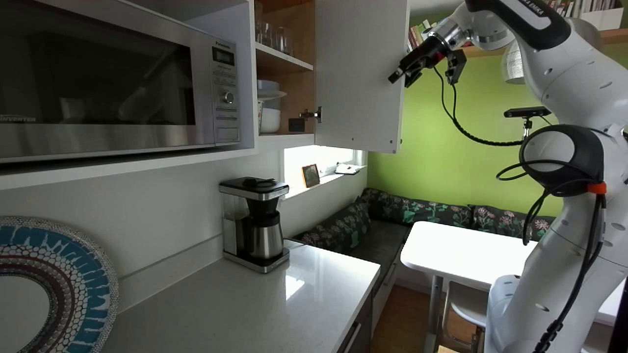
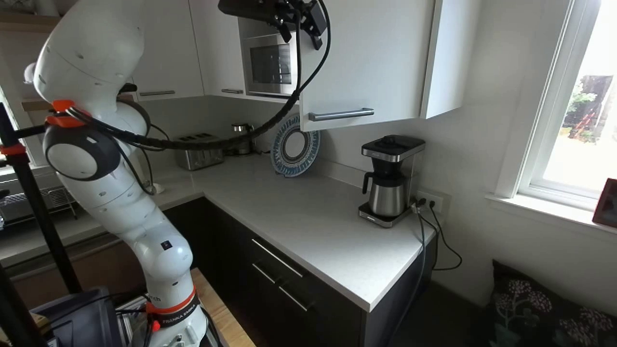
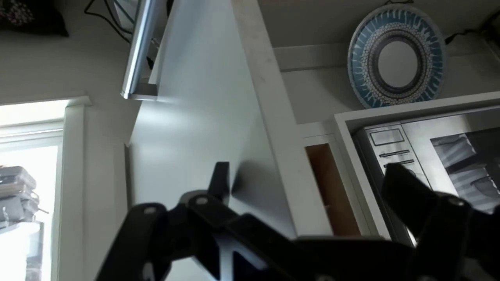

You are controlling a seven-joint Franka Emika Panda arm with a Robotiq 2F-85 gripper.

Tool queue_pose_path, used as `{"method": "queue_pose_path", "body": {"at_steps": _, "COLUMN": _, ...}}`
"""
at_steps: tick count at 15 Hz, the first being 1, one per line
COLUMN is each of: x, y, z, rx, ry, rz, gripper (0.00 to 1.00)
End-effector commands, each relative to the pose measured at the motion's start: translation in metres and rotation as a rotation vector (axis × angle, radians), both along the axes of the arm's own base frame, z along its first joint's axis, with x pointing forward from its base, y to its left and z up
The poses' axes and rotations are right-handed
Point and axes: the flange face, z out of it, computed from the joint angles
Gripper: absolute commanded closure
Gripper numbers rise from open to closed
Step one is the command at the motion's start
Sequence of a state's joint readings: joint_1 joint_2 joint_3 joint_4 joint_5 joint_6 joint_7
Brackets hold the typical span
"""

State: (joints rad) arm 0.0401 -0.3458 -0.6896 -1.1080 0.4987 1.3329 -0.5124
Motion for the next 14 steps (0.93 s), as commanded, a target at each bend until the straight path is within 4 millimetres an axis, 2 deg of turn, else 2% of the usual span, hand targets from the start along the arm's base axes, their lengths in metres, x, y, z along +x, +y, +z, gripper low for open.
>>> {"method": "queue_pose_path", "body": {"at_steps": 1, "x": 0.019, "y": 0.036, "z": 0.007, "rx": 0.071, "ry": 0.033, "rz": -0.003, "gripper": 0.0}}
{"method": "queue_pose_path", "body": {"at_steps": 9, "x": 0.061, "y": 0.11, "z": 0.012, "rx": 0.109, "ry": 0.06, "rz": 0.054, "gripper": 0.0}}
{"method": "queue_pose_path", "body": {"at_steps": 14, "x": 0.086, "y": 0.133, "z": 0.011, "rx": 0.131, "ry": 0.016, "rz": 0.05, "gripper": 0.0}}
